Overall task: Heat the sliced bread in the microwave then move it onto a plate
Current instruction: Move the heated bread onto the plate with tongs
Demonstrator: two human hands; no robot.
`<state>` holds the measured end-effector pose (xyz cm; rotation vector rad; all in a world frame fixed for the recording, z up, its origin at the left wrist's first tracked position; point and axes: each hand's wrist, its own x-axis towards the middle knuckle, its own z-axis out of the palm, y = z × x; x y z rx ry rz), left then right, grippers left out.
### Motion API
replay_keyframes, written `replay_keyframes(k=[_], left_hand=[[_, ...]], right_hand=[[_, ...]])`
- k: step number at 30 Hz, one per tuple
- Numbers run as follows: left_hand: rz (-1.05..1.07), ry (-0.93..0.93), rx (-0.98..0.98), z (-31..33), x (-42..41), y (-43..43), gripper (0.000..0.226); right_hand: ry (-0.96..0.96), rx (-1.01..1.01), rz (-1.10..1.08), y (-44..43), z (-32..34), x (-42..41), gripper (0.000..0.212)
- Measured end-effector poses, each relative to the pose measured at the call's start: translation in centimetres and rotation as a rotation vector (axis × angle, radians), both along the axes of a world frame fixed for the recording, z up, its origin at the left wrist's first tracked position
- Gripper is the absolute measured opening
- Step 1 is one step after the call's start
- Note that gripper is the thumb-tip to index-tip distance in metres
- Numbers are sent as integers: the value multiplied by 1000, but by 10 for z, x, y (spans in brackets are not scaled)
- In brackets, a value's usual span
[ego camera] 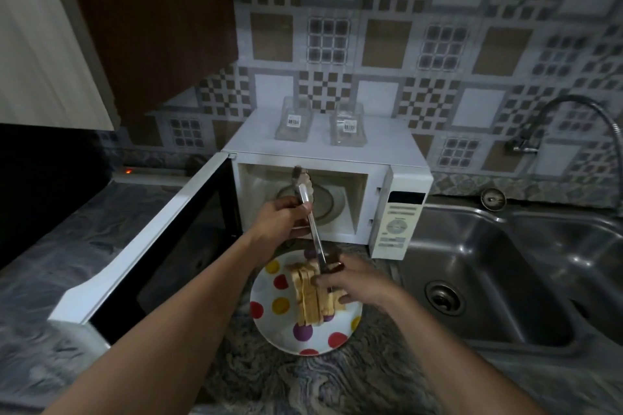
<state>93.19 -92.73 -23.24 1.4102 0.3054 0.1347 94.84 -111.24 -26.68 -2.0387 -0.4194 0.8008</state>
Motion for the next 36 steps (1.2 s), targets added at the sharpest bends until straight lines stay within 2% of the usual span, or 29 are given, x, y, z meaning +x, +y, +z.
replay_keyframes(k=[2,6,9,14,17,21,27,28,31,32,36], left_hand=[[-4,-8,3,3,3,0,21],[-11,-11,-21,3,4,-6,17],[-25,7,-45,0,5,-10,14],[-20,16,-54,-4,3,-9,19],[8,-4,-40,-1,1,-6,23],[25,-1,-38,-1,-2,-1,22],[-1,-8,-8,-3,-6,-1,22],[2,-10,-12,-3,-5,-1,22],[5,-10,-20,-1,-3,0,22],[4,-9,-26,-1,-3,0,21],[-21,19,-70,-4,-1,-5,21]], right_hand=[[-6,-49,48,-6,0,4,17],[6,4,29,-13,-6,5,18],[-24,81,4,-16,-7,4,9],[-80,148,-45,-15,-8,-1,19],[-12,187,-9,-13,-9,-1,17],[53,164,53,-11,-11,3,25],[-13,185,12,-10,-11,2,12],[-25,190,-7,-9,-12,2,15],[-52,217,-44,-7,-15,1,40],[-52,247,-64,-6,-15,1,41],[-141,362,-220,2,-7,4,27]])
